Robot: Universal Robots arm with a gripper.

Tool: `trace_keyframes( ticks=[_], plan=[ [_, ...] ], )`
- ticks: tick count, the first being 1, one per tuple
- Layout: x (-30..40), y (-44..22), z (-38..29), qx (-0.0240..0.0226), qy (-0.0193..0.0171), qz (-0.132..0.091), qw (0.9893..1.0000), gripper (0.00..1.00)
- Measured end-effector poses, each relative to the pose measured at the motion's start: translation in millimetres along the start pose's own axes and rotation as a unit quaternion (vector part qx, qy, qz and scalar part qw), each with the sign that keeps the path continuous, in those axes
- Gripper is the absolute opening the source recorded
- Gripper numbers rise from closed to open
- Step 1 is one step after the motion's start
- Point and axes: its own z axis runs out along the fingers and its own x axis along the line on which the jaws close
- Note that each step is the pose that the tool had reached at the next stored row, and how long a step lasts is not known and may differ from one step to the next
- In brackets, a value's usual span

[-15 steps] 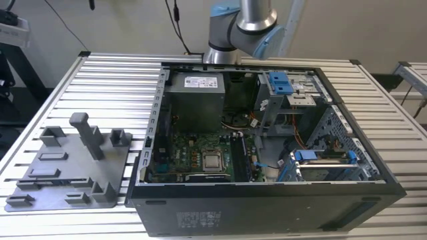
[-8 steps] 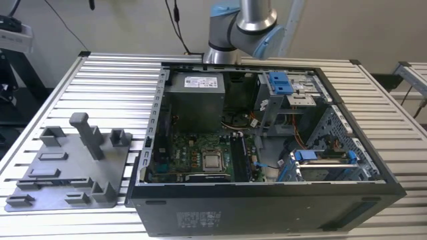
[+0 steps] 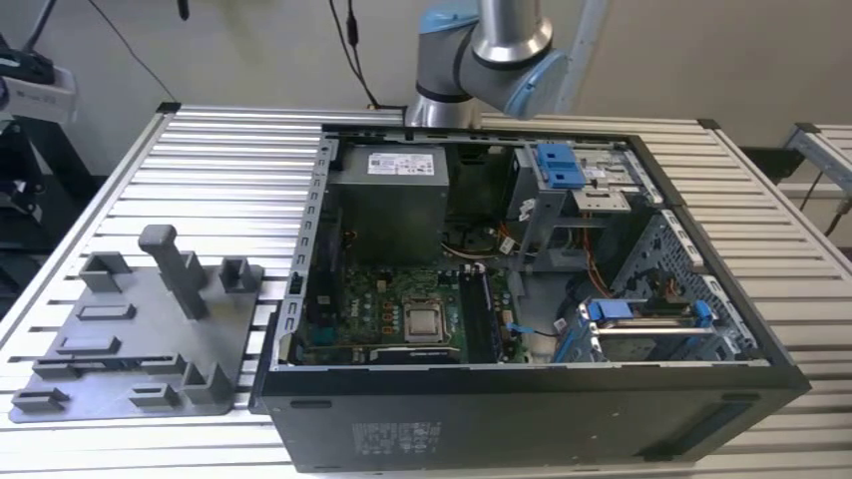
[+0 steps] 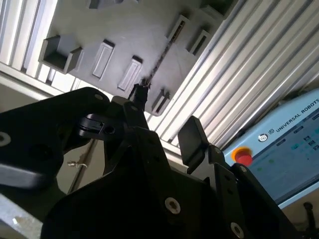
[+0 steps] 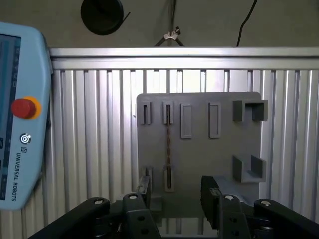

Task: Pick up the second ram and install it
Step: 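Pick up the second ram and move it above second insertion slot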

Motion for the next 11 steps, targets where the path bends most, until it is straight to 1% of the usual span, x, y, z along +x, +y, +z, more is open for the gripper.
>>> trace_keyframes(
  ticks=[11],
  plan=[
    [0.0,0.0,3.9,0.0003,-0.0001,0.000,1.0000,0.54]
  ],
)
